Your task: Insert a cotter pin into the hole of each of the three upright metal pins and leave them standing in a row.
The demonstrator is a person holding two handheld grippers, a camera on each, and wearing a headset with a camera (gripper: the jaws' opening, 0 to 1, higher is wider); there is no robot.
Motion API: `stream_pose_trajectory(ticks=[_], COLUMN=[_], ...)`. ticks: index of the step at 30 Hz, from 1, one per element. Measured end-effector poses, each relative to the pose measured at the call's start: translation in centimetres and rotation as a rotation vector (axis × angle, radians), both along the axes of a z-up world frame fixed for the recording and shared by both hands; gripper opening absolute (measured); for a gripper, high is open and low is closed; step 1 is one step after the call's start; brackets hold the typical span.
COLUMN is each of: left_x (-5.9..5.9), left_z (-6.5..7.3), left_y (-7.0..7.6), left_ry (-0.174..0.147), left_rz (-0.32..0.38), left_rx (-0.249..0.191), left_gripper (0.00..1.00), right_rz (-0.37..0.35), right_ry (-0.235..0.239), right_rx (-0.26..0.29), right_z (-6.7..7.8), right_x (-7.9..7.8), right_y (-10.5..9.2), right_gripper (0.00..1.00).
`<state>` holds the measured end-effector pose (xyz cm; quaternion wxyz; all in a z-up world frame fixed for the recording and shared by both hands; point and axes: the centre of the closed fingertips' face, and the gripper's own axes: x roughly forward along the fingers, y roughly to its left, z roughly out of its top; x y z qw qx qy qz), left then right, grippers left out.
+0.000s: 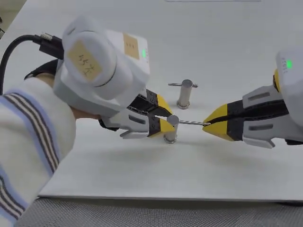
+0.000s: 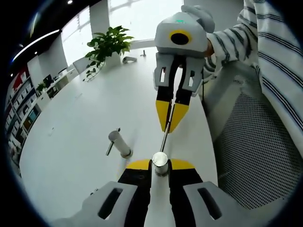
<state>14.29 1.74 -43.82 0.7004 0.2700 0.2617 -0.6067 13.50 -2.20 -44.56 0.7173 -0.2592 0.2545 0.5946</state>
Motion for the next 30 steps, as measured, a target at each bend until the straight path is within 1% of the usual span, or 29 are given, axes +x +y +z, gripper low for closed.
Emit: stream_pose_trajectory(ticks=[4,6,10,13,18,30], left_x=[-0.1,-0.1,-0.1,-0.2,-0.3,-0.5], left_z=[0.0,0.0,0.0,0.0,0.0,0.0], left_y=[0.0,0.0,0.0,0.0,-0.1,-0.2], left_ry=[0.005,0.005,0.026,0.024,0.033,0.040], left_rz=[-0.006,-0.006,0.017,0.021,0.033,0.047], left_rx=[-0.006,-0.008,-0.022,-0.026,-0.030,-0.046], left_gripper=[0.09,0.09,0.09,0.09,0.09,0.09], right_rz=[0.008,0.013,0.016,0.021,0.033,0.072], right_ry=[-0.002,-0.008,-0.014,-0.013,-0.014,-0.023], right_rx=[0.001,-0.008,-0.019,-0.023,-0.027,-0.035], right_z=[0.0,0.0,0.0,-0.1,-0.3,-0.3], right_x=[0.1,0.1,0.5,0.5,0.4,0.4], right_y=[0.4,0.5,0.6,0.7,1.1,2.5], right_gripper=[0.00,0.00,0.00,0.00,0.00,0.00])
